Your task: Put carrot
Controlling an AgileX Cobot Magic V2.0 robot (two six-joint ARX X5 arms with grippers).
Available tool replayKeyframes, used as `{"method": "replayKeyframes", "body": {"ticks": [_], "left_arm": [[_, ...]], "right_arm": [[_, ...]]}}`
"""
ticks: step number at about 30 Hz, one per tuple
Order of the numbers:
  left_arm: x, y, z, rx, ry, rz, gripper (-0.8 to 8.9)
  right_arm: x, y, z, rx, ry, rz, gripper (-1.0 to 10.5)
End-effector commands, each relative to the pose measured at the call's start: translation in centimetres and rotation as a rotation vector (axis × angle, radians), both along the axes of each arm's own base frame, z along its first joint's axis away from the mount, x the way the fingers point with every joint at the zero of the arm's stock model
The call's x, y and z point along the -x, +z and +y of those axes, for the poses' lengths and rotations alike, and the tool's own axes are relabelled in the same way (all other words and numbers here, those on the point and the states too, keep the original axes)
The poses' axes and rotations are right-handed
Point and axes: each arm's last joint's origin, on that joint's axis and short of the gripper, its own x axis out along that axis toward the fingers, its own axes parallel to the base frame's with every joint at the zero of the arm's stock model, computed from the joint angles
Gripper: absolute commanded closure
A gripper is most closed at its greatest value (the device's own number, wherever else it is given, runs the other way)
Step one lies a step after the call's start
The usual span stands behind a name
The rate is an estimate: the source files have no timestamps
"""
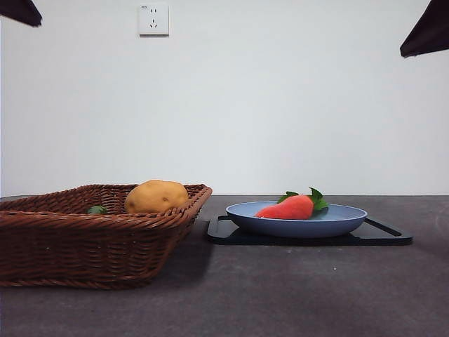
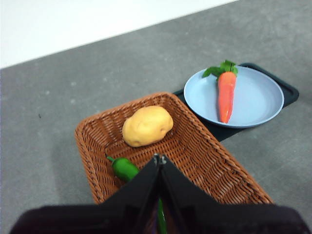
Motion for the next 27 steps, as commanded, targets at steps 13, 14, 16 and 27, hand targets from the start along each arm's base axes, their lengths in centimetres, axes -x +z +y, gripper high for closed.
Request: {"method": "replayKeyframes", "body": {"ticks": [13,14,16,27], "left_arm": [[0.4,0.4,0.4,0.026,0.015,-0.011,8.05],[0.9,0.7,1.0,0.035,0.022,-0.031,8.05],[2.0,0.9,2.6,0.043,0.069,-0.068,8.05],[2.2,-7.3,7.1,0.133,0.414,-0.235,8.05]], "right_arm": [[-0.1,0.3,0.1,-0.021,-0.003,-0.008,9.4],[-0.1,0.3,0.1,-0.020,-0.002,-0.007,9.4],[-0.1,0.3,0.1,-0.020,-0.002,-0.007,9.4],[-0.1,0.3,0.1,-0.021,-0.003,-0.008,9.4]]}}
